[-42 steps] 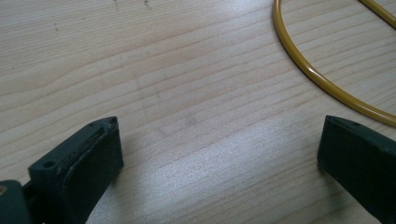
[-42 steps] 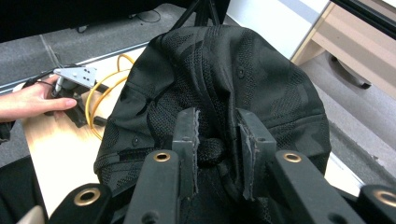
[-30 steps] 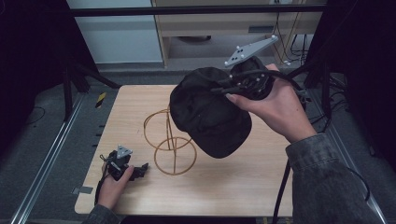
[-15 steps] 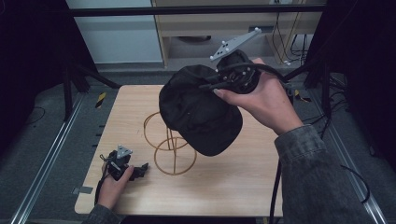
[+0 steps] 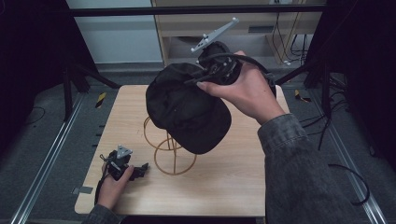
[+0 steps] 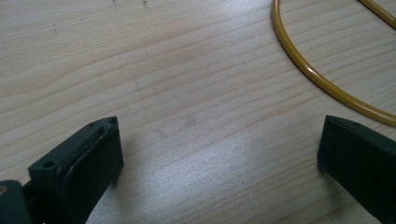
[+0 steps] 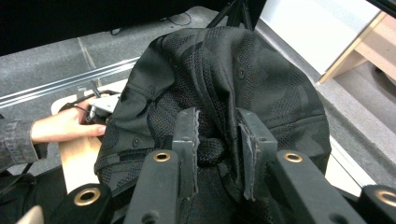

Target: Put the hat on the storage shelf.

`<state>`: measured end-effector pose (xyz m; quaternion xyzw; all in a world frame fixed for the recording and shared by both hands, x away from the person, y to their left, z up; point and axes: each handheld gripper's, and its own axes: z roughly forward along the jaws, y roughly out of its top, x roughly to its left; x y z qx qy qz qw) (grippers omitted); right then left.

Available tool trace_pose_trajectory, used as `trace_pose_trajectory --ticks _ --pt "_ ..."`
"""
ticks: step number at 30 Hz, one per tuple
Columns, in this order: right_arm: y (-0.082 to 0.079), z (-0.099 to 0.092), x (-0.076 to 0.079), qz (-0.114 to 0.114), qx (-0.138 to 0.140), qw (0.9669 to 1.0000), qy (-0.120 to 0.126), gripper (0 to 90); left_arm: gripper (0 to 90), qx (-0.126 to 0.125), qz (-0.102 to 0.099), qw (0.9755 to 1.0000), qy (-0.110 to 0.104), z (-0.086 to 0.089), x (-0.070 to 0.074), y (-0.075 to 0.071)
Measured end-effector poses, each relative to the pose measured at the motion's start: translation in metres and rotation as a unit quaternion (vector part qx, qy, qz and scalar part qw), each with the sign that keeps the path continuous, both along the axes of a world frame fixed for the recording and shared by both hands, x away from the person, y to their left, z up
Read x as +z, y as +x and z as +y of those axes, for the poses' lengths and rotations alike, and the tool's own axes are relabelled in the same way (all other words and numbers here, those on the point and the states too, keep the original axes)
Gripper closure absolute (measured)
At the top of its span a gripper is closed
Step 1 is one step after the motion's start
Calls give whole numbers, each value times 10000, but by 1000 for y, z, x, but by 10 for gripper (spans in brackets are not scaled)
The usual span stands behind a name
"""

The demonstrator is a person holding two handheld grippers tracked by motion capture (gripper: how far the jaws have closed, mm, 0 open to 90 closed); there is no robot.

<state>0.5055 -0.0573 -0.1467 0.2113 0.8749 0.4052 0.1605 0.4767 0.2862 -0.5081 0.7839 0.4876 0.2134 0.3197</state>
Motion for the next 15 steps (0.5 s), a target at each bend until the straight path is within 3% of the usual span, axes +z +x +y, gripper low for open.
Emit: trace_pose_trajectory --ticks 5,15 --pt "8 15 4 84 29 9999 98 711 0 -5 10 10000 -18 0 0 0" --pt "20 42 -3 287 104 9995 -91 709 0 -17 27 10000 -16 0 0 0"
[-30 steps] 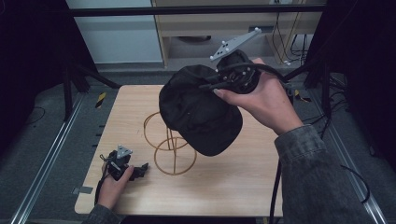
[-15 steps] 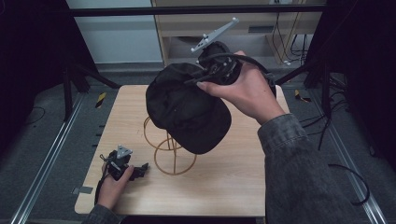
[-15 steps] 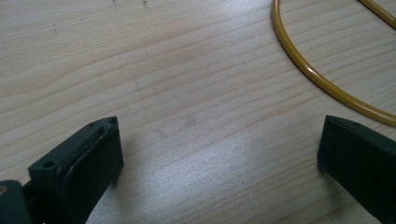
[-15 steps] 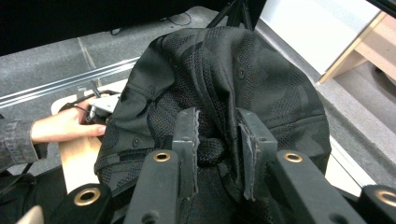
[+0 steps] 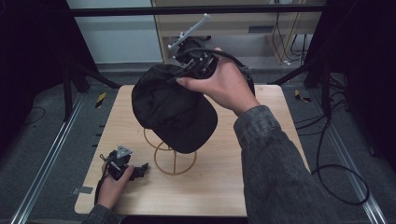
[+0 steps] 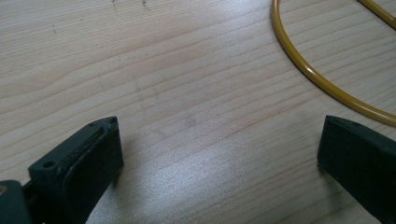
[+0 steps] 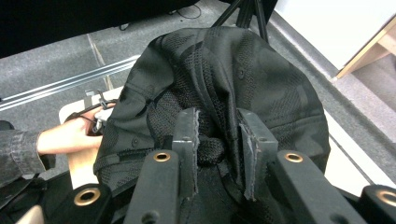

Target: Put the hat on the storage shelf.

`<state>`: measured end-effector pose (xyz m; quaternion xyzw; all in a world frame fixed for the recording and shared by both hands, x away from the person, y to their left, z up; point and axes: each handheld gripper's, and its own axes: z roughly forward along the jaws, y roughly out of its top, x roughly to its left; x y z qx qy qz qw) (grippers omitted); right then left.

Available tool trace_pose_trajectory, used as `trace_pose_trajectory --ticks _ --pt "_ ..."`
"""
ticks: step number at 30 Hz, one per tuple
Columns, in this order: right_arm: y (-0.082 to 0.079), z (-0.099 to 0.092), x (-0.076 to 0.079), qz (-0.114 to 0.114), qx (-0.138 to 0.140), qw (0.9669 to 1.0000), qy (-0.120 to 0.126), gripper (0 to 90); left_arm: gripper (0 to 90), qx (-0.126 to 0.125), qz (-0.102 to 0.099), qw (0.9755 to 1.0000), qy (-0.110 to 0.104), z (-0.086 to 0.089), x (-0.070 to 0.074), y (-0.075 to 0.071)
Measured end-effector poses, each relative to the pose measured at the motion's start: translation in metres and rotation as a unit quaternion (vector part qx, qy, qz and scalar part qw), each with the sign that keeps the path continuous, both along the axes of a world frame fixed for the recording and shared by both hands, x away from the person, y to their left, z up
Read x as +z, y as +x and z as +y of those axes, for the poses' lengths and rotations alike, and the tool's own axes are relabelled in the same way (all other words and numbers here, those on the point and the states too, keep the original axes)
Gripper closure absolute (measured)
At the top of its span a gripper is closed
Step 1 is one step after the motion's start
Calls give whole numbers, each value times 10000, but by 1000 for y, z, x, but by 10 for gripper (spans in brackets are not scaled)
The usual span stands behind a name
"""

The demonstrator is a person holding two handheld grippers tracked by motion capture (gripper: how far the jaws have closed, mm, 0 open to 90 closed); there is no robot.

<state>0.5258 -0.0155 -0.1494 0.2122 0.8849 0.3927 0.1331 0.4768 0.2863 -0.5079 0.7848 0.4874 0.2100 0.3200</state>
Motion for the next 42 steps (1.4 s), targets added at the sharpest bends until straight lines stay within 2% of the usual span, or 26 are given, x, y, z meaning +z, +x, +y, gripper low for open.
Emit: trace_pose_trajectory --ticks 9,14,22,32,42 --pt "10 11 -7 178 -57 9998 -122 704 0 1 -23 10000 -1 0 0 0" --pt "19 19 -17 309 -116 9991 -280 702 0 1 -22 10000 -1 0 0 0" --pt "30 31 -27 523 -145 9977 -402 701 0 1 -23 10000 -1 0 0 0" --pt "38 42 -36 637 -146 9965 -525 700 0 -2 -19 10000 -4 0 0 0" --pt "44 49 -44 635 -200 9956 -664 700 0 -1 -19 10000 -4 0 0 0"
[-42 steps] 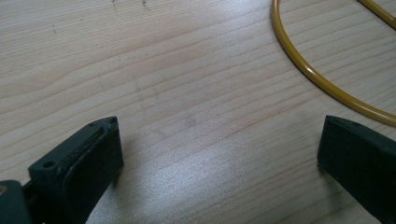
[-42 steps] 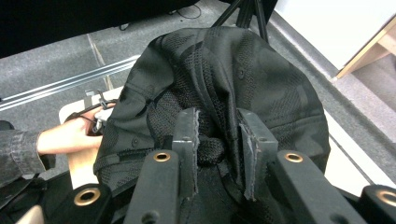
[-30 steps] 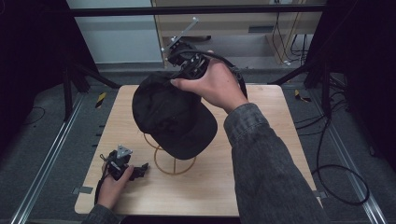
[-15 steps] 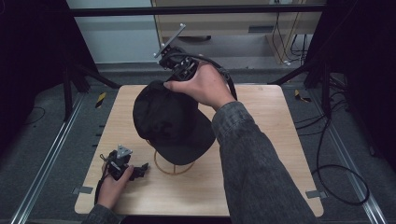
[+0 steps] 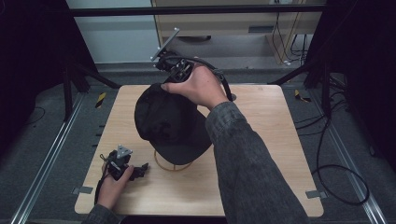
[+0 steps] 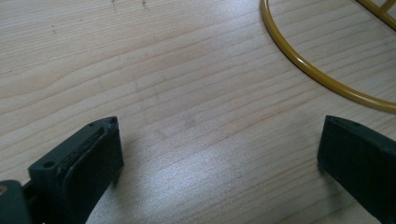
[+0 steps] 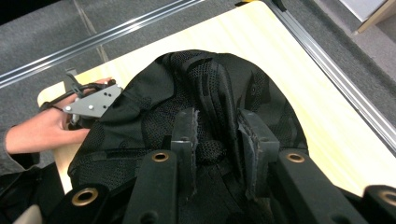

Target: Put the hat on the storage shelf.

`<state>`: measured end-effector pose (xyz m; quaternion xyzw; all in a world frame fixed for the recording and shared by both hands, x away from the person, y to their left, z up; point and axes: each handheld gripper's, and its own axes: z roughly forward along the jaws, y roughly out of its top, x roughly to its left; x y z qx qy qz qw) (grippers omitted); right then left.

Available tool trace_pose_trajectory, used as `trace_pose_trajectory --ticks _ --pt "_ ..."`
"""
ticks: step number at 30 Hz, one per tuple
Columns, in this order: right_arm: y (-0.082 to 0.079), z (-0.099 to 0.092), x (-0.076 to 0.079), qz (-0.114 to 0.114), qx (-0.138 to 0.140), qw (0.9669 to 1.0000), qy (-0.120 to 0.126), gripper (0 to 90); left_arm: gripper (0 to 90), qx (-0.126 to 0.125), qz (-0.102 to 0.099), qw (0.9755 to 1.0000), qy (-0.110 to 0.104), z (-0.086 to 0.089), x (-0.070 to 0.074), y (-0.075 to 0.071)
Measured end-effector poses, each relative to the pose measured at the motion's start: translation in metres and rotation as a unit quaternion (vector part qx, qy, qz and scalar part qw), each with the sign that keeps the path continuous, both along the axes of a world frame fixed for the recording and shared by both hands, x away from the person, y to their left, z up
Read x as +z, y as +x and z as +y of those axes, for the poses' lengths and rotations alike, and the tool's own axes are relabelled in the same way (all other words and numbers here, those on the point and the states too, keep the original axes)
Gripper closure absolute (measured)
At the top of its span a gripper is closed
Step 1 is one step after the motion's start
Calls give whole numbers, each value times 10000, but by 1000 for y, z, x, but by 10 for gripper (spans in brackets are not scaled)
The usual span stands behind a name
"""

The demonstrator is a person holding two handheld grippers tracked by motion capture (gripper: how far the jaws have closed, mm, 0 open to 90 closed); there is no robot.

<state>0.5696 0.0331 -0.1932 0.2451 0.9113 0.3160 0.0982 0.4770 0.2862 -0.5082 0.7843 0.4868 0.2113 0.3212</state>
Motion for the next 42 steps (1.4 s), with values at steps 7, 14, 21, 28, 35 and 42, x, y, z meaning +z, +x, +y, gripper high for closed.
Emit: trace_pose_trajectory --ticks 7,14,21,28,35,42 --pt "2 3 -6 43 -4 10000 -37 700 0 -1 -2 10000 1 0 0 0" --pt "8 6 -11 126 -54 9999 -83 699 0 2 -6 10000 3 0 0 0" --pt "11 6 -14 173 -93 9997 -125 694 0 2 -6 10000 3 0 0 0" --pt "12 6 -18 203 -151 9995 -177 677 0 3 -6 10000 3 0 0 0" --pt "12 5 -19 195 -199 9993 -241 623 0 2 -6 10000 2 0 0 0" --pt "12 2 -22 166 -270 9991 -270 560 0 2 -6 10000 3 0 0 0"
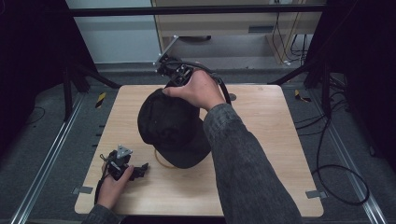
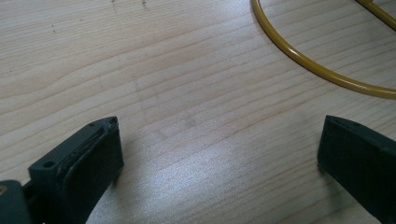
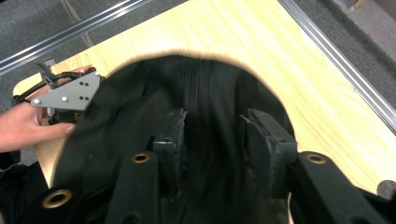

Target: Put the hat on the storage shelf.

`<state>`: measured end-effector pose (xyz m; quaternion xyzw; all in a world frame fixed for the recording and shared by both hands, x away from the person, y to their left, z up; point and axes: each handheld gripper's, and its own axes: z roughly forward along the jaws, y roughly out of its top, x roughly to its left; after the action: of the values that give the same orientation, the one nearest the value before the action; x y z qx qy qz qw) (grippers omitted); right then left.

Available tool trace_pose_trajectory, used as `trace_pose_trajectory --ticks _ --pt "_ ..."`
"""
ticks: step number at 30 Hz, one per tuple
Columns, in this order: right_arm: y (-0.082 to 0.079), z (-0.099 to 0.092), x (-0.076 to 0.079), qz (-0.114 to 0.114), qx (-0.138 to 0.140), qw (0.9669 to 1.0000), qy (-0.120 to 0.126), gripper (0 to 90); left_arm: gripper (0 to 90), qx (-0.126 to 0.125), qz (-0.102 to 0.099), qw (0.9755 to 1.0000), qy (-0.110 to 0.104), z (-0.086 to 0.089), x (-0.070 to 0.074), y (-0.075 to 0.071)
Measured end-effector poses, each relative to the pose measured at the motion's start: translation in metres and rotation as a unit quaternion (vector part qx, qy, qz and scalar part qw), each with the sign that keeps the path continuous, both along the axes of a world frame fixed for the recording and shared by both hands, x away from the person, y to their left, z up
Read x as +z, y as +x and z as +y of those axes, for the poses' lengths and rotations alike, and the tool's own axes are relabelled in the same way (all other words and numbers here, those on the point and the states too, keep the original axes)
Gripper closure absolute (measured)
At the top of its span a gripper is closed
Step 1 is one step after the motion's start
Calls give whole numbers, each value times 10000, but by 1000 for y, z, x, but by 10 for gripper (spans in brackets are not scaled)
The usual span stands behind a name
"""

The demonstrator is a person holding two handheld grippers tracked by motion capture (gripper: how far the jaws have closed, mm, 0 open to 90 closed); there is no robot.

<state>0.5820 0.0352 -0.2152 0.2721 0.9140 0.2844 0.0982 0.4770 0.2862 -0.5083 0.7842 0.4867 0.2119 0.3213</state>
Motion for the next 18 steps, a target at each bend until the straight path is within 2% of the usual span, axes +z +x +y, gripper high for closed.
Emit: trace_pose_trajectory --ticks 11,18 --pt "-3 -3 -3 20 -16 10000 2 510 0 -4 4 10000 0 0 0 0" --pt "-10 -13 -4 -32 -15 9999 137 499 0 2 5 10000 -5 0 0 0"
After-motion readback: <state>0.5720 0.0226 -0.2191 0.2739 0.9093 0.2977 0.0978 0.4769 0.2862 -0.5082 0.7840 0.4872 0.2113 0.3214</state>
